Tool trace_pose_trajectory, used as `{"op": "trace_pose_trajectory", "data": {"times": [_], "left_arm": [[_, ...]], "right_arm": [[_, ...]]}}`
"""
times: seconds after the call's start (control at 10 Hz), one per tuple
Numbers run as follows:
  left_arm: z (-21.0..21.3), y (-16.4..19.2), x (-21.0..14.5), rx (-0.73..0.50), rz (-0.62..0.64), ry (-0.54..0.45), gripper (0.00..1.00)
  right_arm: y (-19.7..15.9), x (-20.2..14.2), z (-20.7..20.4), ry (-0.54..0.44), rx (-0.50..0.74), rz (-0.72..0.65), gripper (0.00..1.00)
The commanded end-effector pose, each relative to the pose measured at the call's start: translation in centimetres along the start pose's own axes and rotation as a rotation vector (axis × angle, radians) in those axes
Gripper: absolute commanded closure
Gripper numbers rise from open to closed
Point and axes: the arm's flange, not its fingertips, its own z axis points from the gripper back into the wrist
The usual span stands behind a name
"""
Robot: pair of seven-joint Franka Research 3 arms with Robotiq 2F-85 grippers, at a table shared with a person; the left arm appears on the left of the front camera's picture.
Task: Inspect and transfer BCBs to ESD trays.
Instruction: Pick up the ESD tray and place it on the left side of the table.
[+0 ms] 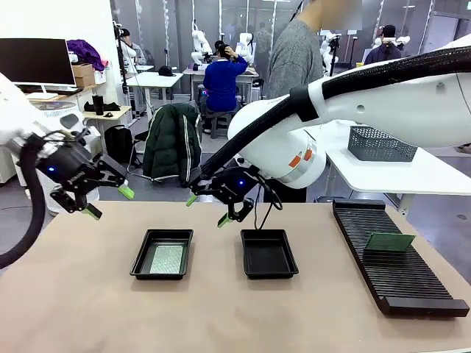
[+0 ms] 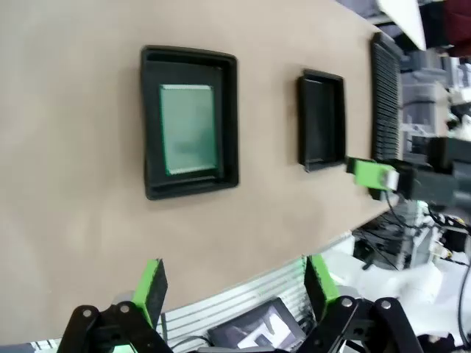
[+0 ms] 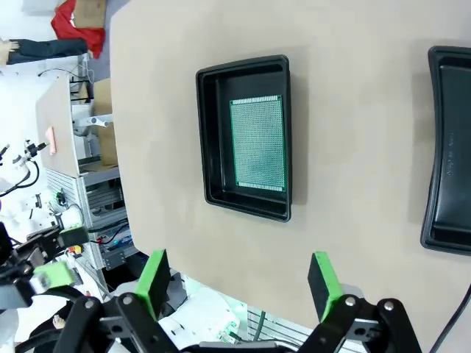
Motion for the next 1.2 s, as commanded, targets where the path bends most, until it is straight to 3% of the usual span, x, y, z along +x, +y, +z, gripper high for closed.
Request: {"op": "trace_pose_trajectory", "data": {"times": [0.0, 0.4, 1.1], "left_arm": [[-1.8, -0.4, 1.6, 0.121, 0.012, -0.034, 0.0], [-5.6, -0.8, 3.5, 0.252, -0.037, -0.114, 0.0], [-12.8, -1.4, 6.0, 0.462, -0.093, -0.051, 0.0]], "right_arm": [[-1.6, -0.2, 0.0, -0.003, 0.063, 0.015, 0.0], [-2.7, 0.6, 0.4, -0.01, 0.105, 0.007, 0.0], [-1.5, 1.2, 0.5, -0.003, 0.081, -0.009, 0.0]]}}
